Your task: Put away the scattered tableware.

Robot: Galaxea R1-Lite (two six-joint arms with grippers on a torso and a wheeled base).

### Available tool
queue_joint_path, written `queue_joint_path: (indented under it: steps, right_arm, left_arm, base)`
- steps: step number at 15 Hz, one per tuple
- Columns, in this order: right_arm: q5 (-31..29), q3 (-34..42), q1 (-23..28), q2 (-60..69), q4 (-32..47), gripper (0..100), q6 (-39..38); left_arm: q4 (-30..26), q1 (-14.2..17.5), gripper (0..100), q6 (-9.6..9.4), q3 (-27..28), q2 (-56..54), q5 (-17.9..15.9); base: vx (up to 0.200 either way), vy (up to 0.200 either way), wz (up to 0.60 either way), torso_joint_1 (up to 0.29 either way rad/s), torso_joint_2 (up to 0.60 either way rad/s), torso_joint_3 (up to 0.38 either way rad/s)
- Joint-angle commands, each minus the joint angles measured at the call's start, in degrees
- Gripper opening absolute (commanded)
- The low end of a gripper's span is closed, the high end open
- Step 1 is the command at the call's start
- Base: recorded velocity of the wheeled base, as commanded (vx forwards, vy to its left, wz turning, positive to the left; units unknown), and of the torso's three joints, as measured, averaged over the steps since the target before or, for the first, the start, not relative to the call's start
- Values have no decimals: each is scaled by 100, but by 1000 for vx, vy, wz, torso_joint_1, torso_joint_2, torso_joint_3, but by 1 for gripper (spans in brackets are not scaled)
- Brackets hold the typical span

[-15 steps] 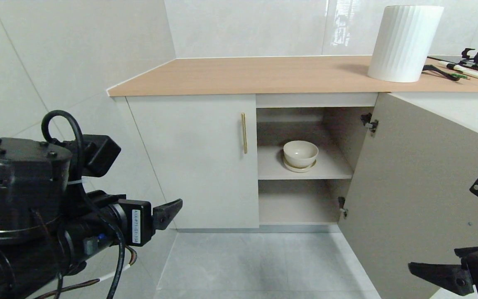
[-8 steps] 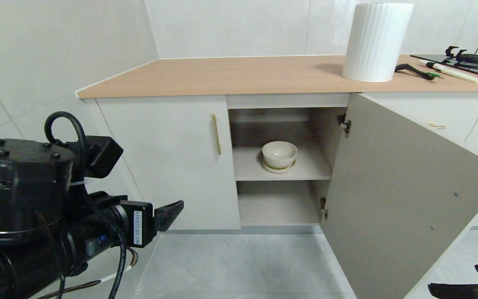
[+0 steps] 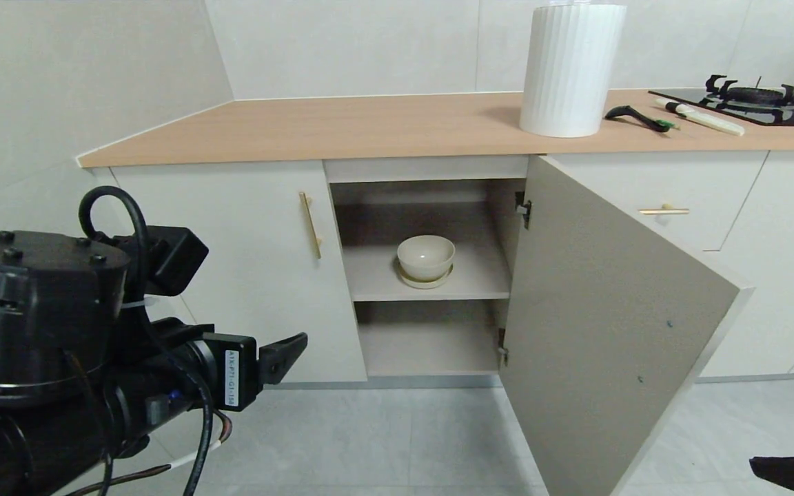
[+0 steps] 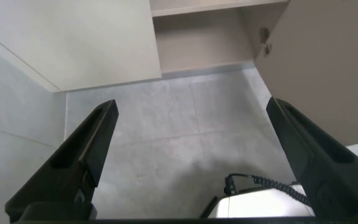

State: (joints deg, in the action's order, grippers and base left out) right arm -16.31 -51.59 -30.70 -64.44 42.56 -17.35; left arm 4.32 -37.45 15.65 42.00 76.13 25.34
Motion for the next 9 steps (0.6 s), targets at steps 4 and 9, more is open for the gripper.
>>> queue_joint_path:
  steps: [4, 9]
  right_arm:
    - [-74, -352, 1461, -288, -37, 100, 355]
    - [-39, 97, 2252, -1352, -1795, 100, 293]
  left_arm:
    - [-1, 1, 100, -1, -16, 16, 6]
    - [17, 1, 100, 17, -7, -2, -3]
  base:
    - [0, 0, 0, 0, 0, 0]
    - [0, 0, 0, 0, 0, 0]
